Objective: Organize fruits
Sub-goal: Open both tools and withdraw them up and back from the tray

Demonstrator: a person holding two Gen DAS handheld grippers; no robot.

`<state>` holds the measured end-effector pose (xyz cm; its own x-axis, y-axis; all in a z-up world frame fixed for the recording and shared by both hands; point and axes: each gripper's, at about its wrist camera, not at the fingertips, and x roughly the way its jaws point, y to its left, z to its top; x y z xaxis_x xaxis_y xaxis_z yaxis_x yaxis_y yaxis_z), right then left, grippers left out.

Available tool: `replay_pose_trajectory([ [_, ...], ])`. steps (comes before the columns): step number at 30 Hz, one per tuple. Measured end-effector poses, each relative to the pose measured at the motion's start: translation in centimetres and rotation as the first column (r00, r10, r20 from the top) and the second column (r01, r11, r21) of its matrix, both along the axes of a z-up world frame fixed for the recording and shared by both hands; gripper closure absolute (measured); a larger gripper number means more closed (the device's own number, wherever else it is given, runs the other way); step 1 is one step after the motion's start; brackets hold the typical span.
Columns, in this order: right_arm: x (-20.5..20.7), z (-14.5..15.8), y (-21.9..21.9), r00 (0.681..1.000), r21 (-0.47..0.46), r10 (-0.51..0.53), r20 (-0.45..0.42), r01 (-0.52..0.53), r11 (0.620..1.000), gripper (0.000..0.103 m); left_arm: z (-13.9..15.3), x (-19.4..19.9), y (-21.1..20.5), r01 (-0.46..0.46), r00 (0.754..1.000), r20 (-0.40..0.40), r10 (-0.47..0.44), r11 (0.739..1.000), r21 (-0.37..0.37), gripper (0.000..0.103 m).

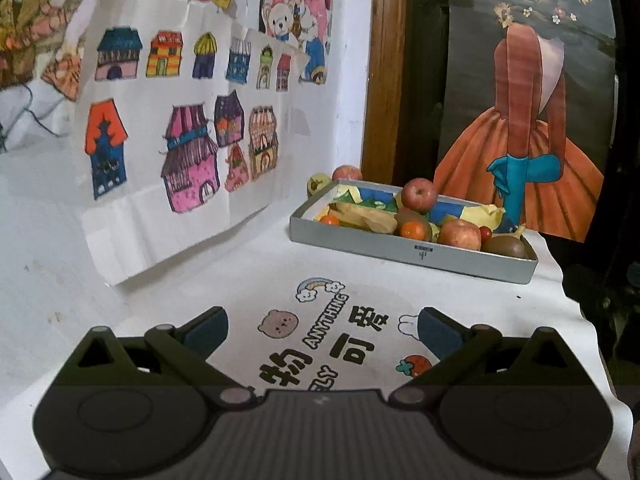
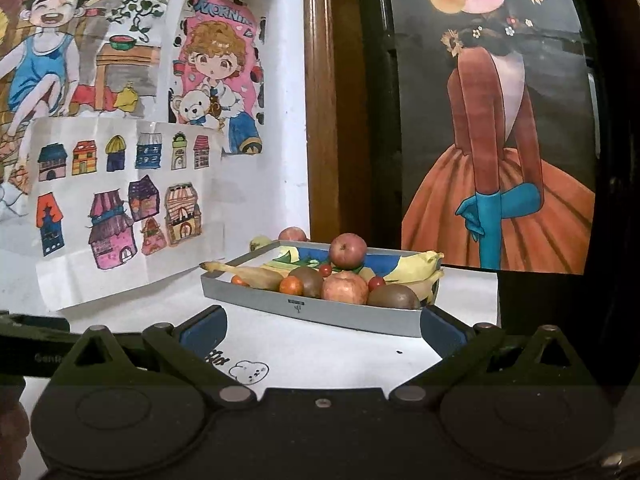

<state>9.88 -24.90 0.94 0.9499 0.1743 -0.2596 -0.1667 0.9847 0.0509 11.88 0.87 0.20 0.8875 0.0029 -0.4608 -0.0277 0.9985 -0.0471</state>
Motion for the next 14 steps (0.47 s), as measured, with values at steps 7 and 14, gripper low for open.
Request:
replay_pose_trajectory([
  [7,1.9,-0.8,0.5,1.000,0.008,0.003,-0.030,-0.003,1.000,0.001,-0.7,0.9,1.1,-0.015,1.000,-0.015,0.015,0.999,-0.029,0.000],
  [14,2.7,-1.2,1.2,0.998,0.009,0.029,-0.049,-0.029,1.000,0.001,-0.9,1.3,2.0,-0.046,0.999,-0.028,0.045,0.998,-0.038,0.000],
])
